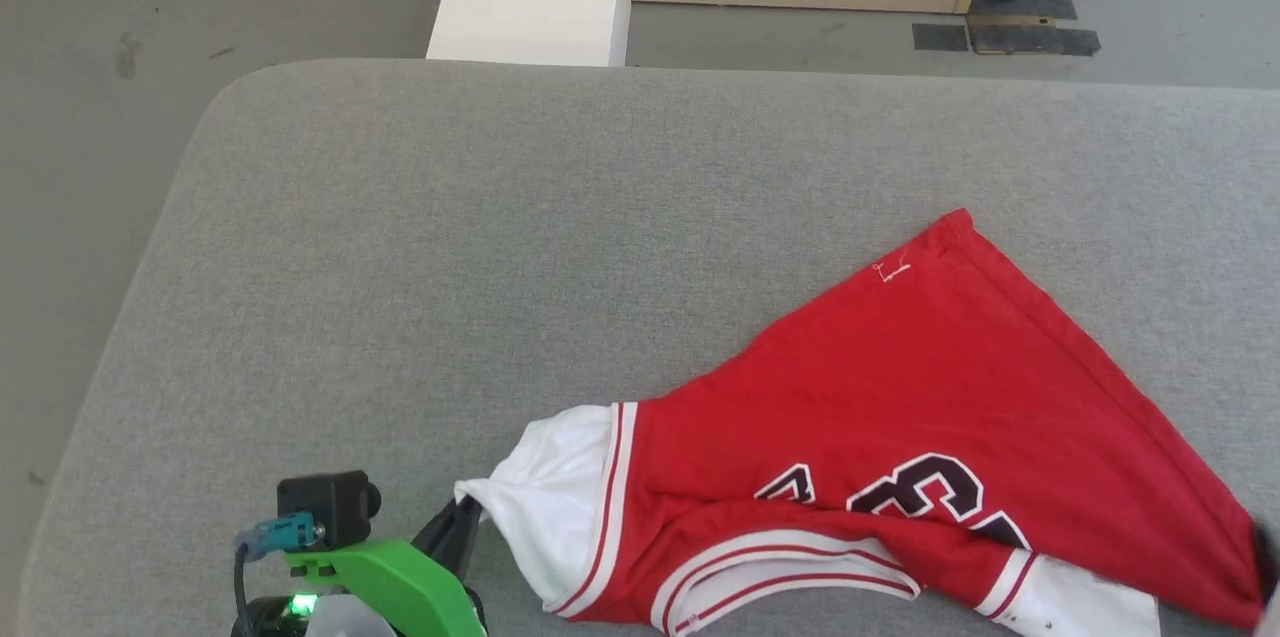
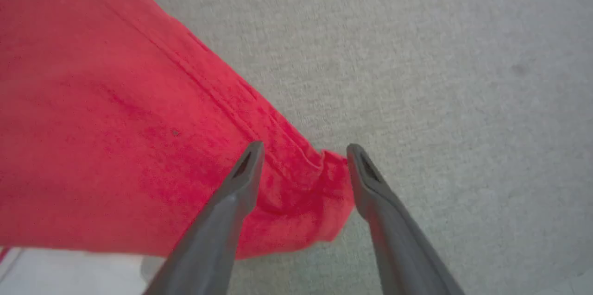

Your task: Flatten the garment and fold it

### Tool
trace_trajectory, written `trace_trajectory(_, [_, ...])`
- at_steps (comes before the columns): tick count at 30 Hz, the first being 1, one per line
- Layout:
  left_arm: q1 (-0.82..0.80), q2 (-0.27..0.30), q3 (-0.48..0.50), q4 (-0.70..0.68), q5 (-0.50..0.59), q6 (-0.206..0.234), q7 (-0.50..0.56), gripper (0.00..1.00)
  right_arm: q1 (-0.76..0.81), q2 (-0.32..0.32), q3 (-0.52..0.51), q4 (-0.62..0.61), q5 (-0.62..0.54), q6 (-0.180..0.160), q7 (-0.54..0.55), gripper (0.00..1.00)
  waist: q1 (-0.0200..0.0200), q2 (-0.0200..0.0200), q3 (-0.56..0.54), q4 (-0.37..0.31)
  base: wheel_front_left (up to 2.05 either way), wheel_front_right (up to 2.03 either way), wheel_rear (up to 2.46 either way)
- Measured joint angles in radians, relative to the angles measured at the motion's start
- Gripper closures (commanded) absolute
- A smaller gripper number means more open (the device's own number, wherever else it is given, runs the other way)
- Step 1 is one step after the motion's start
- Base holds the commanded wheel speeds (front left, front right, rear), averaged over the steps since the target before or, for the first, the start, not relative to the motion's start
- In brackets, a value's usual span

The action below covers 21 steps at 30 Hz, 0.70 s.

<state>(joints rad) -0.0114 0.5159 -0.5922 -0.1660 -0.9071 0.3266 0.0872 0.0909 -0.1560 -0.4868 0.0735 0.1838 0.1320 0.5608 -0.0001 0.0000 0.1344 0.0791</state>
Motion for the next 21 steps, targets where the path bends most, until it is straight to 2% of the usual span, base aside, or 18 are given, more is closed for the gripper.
trace_trajectory(6, [-0.001,-0.002,0.001,-0.004,-0.001,0.0,-0.001,1.0,-0.158,-0.085,0.175,-0.038,0.022,0.0,-0.274,0.0,0.0,0.0,0.021,0.009,0.0,0.0,0.0])
trace_trajectory(8, [-0.004,-0.005,0.0,-0.003,-0.001,-0.002,-0.001,1.0,-0.231,-0.112,0.242,-0.018,0.038,0.0,-0.371,0.0,0.0,0.0,0.033,0.014,0.0,0.0,0.0])
trace_trajectory(11, [-0.014,-0.012,-0.002,0.001,-0.001,-0.01,-0.002,1.0,-0.328,-0.143,0.333,0.053,0.053,0.0,-0.456,0.0,0.0,0.0,0.051,0.023,0.0,0.0,0.0])
trace_trajectory(16, [-0.046,-0.026,-0.006,0.011,0.001,-0.024,-0.011,1.0,-0.498,-0.182,0.46,0.23,0.074,0.0,-0.468,0.0,0.0,0.0,0.084,0.049,0.0,0.0,0.0])
trace_trajectory(21, [-0.078,-0.039,-0.007,0.032,0.004,-0.04,-0.02,1.0,-0.655,-0.188,0.523,0.401,0.06,0.0,-0.357,0.0,0.0,0.0,0.123,0.081,0.0,0.0,0.0])
